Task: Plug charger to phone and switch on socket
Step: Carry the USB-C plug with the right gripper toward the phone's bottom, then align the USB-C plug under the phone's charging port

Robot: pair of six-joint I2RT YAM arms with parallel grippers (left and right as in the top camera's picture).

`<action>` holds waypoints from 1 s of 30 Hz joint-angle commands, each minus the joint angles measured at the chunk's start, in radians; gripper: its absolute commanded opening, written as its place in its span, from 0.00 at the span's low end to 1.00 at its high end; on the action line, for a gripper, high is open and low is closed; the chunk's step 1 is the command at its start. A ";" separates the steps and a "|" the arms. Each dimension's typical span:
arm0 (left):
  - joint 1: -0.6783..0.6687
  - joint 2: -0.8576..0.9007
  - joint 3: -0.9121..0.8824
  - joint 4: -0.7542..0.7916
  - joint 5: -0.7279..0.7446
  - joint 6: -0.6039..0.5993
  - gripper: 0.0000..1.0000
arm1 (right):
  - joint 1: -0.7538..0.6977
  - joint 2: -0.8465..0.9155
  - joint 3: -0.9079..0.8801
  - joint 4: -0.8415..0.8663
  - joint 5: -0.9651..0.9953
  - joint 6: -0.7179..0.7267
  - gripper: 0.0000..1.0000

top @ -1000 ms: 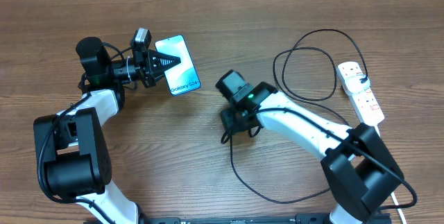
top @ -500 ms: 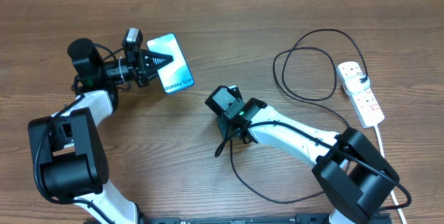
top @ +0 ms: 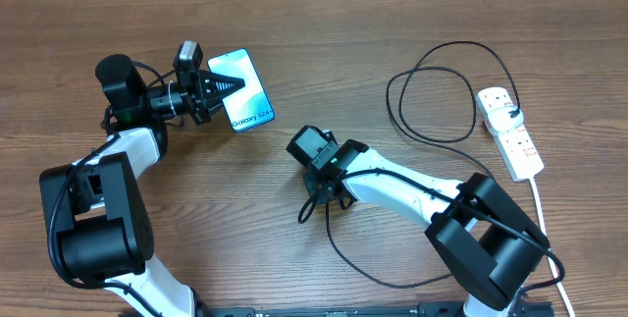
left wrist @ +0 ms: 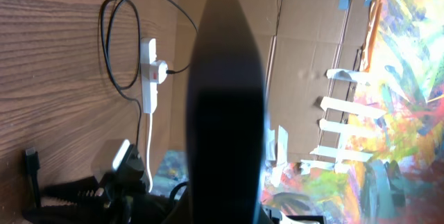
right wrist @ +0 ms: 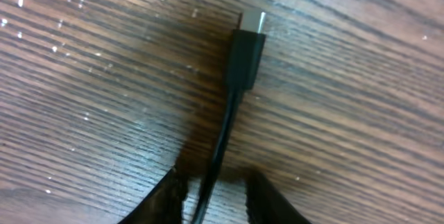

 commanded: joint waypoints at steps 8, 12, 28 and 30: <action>0.000 -0.004 0.030 0.008 0.020 0.032 0.04 | -0.025 0.037 0.044 -0.184 -0.093 -0.007 0.04; 0.000 -0.004 0.030 0.008 0.024 0.074 0.04 | -0.057 -0.080 0.099 -0.233 -0.269 -0.082 0.04; -0.047 -0.004 0.030 0.008 0.003 0.180 0.04 | -0.061 -0.317 0.116 -0.238 -0.674 -0.114 0.04; -0.068 -0.004 0.030 0.008 0.002 0.190 0.04 | -0.061 -0.317 0.126 -0.220 -0.674 -0.111 0.04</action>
